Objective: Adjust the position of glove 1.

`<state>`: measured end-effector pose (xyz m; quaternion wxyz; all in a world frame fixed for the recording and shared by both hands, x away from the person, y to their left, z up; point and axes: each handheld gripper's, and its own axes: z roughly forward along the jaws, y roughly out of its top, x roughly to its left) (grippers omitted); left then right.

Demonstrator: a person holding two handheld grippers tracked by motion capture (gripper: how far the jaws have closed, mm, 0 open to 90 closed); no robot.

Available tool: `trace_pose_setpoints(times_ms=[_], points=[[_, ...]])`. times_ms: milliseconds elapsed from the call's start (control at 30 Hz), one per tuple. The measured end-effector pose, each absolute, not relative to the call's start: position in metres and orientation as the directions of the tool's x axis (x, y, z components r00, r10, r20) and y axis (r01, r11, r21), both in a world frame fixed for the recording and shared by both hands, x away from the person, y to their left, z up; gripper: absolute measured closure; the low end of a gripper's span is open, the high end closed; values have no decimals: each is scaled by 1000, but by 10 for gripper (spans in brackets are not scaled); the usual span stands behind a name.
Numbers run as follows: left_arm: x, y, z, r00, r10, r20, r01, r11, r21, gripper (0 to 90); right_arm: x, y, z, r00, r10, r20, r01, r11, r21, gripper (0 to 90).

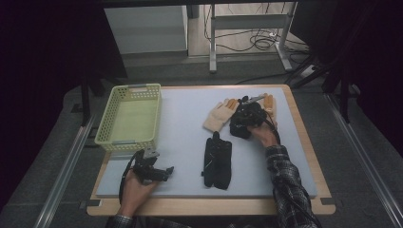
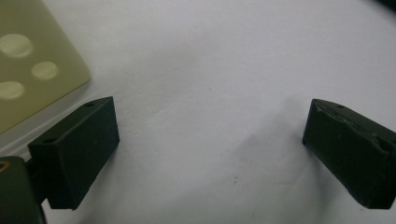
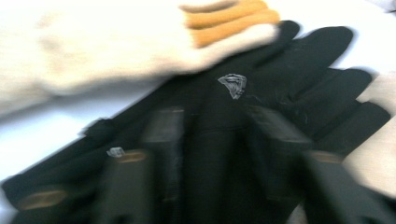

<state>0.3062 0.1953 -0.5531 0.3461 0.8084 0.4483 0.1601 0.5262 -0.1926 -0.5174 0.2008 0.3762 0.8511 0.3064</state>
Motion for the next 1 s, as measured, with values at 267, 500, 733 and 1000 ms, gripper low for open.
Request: trace_pose_setpoints(times_ms=[267, 500, 733, 1000], points=[[306, 195, -553, 547, 836, -52, 614, -358, 703, 38, 527, -189, -513, -619, 775, -127, 535, 535, 654, 814], [306, 195, -553, 546, 836, -52, 614, -358, 703, 38, 509, -209, -493, -598, 794, -107, 540, 498, 679, 816], [306, 195, -553, 547, 836, -51, 614, -359, 703, 38, 468, -219, -466, -625, 775, -87, 493, 479, 726, 816], [306, 195, -553, 547, 836, -51, 614, -359, 702, 38, 413, -202, -445, -684, 724, -85, 439, 503, 744, 815]])
